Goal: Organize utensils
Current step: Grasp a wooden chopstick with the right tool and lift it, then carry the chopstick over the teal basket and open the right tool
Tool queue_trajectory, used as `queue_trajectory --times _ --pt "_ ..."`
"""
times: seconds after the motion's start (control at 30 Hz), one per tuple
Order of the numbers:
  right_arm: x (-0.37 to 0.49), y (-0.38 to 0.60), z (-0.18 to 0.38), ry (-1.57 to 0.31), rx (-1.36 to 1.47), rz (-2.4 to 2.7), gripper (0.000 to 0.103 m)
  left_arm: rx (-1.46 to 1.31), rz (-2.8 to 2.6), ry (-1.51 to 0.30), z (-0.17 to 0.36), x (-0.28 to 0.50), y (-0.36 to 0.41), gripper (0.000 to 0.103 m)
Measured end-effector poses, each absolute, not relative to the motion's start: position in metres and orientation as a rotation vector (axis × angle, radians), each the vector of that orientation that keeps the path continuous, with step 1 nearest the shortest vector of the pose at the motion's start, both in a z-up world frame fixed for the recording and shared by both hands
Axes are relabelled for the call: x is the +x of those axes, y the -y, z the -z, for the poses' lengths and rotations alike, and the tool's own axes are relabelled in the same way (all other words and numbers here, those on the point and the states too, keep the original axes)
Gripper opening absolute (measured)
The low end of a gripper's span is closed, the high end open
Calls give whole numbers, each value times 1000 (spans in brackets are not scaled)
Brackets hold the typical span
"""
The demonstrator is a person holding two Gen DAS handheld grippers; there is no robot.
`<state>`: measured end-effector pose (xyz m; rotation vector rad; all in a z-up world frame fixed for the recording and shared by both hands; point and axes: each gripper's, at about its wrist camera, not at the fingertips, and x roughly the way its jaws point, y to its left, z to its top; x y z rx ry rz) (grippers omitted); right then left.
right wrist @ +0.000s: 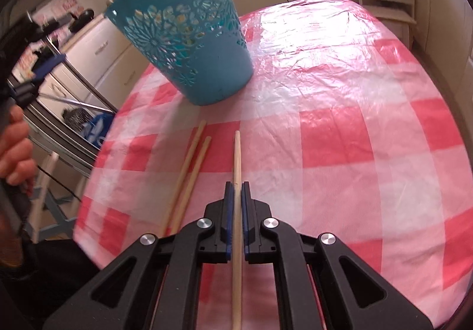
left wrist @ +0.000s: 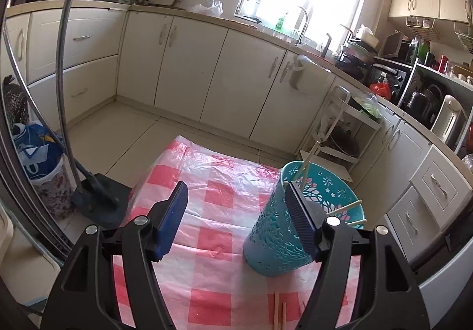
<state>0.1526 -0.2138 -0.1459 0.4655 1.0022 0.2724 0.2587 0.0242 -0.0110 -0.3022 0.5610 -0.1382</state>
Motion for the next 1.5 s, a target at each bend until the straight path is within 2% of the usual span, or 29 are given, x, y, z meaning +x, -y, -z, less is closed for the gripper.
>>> queue_trajectory --times 0.23,0.47,0.57,0.83,1.33,1.4,1.47,1.5 --pt "126 233 69 -761 612 -391 6 -330 135 -568 10 260 -30 66" --pt "172 224 -46 -423 577 -422 6 -365 128 -568 10 260 -37 67" --pt "208 214 -69 -320 545 -360 6 -381 123 -575 11 262 -40 67" --pt "298 207 -51 -282 548 -143 6 -415 139 -599 14 268 -46 67" --pt "299 187 -11 -360 427 -121 6 -429 150 -638 20 272 -49 68" --pt "286 185 -10 -368 409 -147 8 -426 147 -642 20 273 -49 68" --pt "269 179 -10 -370 369 -172 19 -425 145 -643 20 272 -50 69" --pt "261 177 -10 -374 348 -180 21 -425 143 -644 20 272 -50 69"
